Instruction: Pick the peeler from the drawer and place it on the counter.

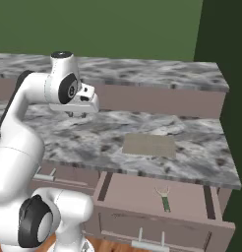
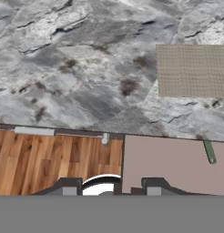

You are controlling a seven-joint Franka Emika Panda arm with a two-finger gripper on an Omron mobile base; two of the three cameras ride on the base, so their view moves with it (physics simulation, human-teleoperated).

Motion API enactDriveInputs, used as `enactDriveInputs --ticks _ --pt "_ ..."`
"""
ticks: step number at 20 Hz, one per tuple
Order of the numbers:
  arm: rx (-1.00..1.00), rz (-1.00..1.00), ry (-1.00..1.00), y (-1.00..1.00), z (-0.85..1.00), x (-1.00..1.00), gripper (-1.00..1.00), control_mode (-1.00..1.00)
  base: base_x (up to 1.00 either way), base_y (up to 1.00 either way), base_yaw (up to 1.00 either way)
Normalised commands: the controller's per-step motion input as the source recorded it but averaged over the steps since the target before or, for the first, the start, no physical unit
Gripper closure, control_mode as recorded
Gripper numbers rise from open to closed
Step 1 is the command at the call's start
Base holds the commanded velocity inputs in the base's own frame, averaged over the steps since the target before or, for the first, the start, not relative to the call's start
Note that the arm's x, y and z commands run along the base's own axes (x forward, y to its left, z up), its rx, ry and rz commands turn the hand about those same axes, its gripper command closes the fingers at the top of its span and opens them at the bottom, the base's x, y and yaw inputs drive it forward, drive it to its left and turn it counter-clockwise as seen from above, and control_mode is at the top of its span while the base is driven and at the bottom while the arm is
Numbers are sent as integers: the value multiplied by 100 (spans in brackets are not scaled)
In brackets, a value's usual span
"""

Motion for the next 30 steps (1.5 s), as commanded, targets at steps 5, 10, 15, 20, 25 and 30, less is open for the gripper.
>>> enactDriveInputs --ticks 5,10,15,20,25,30 --pt "0 0 0 0 0 0 -100 100 -3 8 -6" --pt "0 0 0 0 0 0 -100 100 -29 30 -38" --pt "0 0 0 0 0 0 -100 100 -32 55 -56" --pt "0 0 0 0 0 0 -100 100 -30 69 -63" --pt "0 0 0 0 0 0 -100 100 -7 48 -63" --pt "0 0 0 0 0 0 -100 100 0 42 -59"
